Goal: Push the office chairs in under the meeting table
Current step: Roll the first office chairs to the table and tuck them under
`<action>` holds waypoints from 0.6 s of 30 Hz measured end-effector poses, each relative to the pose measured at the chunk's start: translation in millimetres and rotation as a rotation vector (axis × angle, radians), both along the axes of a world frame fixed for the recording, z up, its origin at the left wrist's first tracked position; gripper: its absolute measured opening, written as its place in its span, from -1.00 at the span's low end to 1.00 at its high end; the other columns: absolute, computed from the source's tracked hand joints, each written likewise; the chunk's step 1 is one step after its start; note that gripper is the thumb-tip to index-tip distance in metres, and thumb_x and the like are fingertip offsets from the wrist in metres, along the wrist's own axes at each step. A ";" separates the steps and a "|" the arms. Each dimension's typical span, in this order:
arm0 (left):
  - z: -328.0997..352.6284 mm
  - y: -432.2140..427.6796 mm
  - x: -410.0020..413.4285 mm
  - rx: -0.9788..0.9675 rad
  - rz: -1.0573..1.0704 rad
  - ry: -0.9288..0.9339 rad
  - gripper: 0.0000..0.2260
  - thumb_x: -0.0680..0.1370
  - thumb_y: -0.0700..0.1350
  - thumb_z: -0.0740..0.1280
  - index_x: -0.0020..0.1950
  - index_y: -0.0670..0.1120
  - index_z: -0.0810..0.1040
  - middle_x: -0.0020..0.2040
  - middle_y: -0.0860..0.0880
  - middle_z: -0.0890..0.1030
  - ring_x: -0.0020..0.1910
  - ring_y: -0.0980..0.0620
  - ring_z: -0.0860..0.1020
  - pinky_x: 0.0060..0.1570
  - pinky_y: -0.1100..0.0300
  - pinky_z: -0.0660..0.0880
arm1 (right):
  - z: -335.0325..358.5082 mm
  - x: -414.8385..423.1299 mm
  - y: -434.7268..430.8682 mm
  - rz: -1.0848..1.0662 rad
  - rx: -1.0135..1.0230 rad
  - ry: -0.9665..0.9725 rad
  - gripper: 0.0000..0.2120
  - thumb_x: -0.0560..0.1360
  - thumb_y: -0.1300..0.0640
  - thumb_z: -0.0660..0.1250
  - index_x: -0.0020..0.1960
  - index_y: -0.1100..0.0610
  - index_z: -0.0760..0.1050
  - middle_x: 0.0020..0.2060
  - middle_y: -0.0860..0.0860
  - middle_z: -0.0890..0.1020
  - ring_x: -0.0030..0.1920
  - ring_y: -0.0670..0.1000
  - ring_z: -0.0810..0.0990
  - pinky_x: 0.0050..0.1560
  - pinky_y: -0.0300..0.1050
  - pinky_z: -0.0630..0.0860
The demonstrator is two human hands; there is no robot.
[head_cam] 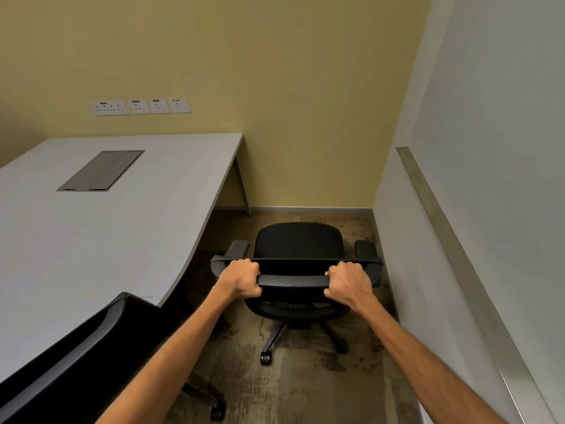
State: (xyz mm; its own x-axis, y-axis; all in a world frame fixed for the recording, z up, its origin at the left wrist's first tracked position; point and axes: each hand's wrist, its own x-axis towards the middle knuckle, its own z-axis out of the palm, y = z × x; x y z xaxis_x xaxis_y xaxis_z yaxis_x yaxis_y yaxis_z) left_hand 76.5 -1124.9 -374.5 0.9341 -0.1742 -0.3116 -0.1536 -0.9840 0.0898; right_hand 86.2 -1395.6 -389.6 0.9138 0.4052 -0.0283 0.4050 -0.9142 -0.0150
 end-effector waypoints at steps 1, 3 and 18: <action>-1.1 0.0 5.8 -0.005 0.007 -0.002 -0.75 0.32 -0.02 0.31 -0.19 -0.18 0.62 -0.28 -0.10 0.66 -0.29 -0.09 0.61 -0.16 0.04 0.62 | -1.3 6.6 -1.0 0.012 0.004 -0.015 -0.72 0.37 0.01 0.27 -0.05 0.13 0.63 -0.28 0.05 0.65 -0.25 0.09 0.61 -0.29 -0.13 0.39; -2.8 -0.2 19.3 -0.009 0.017 -0.007 -0.78 0.32 -0.03 0.31 -0.23 -0.17 0.62 -0.31 -0.09 0.65 -0.32 -0.08 0.61 -0.19 0.05 0.62 | -3.6 21.7 -1.7 0.027 0.011 -0.027 -0.73 0.37 0.02 0.26 -0.06 0.12 0.64 -0.31 0.04 0.65 -0.28 0.07 0.60 -0.31 -0.14 0.36; 8.5 -0.7 147.3 0.029 0.226 -0.008 -0.76 0.28 -0.02 0.31 -0.19 -0.15 0.60 -0.24 -0.10 0.65 -0.26 -0.12 0.61 -0.15 0.05 0.60 | -2.2 180.3 11.2 0.139 0.012 -0.015 -0.76 0.38 0.04 0.25 -0.10 0.14 0.59 -0.24 0.08 0.65 -0.19 0.13 0.62 -0.23 -0.08 0.43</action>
State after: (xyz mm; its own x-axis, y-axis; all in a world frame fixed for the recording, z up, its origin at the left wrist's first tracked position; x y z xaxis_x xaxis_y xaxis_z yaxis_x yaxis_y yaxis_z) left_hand 223.8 -1125.5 -366.1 0.9507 0.0484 -0.3063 0.0701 -0.9957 0.0604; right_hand 266.6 -1384.4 -391.8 0.8490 0.5282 -0.0094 0.5280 -0.8490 -0.0187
